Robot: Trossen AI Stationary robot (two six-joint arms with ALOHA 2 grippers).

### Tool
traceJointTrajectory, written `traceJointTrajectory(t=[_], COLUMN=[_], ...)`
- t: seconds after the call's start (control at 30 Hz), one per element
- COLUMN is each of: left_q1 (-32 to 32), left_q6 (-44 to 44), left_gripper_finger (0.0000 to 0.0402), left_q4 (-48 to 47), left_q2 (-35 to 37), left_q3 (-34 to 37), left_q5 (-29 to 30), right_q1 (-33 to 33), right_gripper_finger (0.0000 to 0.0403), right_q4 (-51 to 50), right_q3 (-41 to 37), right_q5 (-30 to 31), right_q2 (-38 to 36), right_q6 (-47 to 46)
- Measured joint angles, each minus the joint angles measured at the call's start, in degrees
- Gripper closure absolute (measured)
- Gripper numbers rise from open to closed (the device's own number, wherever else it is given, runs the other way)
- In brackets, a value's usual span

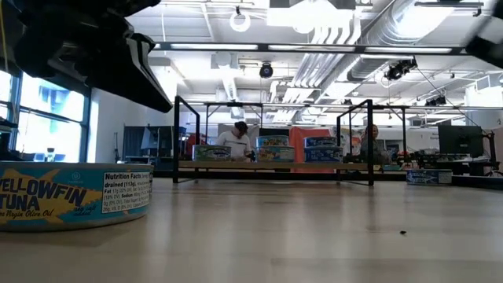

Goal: Stack canned seafood by type on shelf
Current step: Stack the green tuna can on top of the other green tuna can on the shelf

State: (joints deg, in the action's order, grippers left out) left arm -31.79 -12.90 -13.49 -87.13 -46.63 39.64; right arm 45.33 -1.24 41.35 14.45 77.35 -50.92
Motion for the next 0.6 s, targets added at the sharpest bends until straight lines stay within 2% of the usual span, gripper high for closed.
traceJointTrajectory(t=[0.1,0.17,0.33,0.43,0.5,0.6], left_q1=[0.0,0.0,1.4,2.4,3.1,3.8], left_q6=[1.1,2.4,3.6,3.6,3.6,3.7], left_gripper_finger=[0.0397,0.0397,0.0397,0.0397,0.0397,0.0397], left_q4=[-0.1,0.1,0.6,1.7,2.2,3.4], left_q2=[0.0,0.0,0.0,0.0,0.0,0.0], left_q3=[0.0,0.0,0.0,0.0,0.0,0.0], left_q5=[0.0,0.0,0.0,0.0,0.0,0.0], right_q1=[2.6,3.7,4.1,2.9,1.5,-2.5], right_gripper_finger=[0.0311,0.0341,0.0395,0.0397,0.0395,0.0397], right_q4=[-5.8,-8.6,-8.9,-8.8,-7.9,-5.4], right_q3=[2.4,4.3,6.6,7.0,7.1,7.0], right_q5=[-0.6,-3.2,-12.7,-15.8,-15.2,-7.5], right_q2=[4.3,7.3,14.6,18.3,20.2,21.4], right_q6=[-9.9,-14.0,-16.1,-13.8,-9.6,-0.6])
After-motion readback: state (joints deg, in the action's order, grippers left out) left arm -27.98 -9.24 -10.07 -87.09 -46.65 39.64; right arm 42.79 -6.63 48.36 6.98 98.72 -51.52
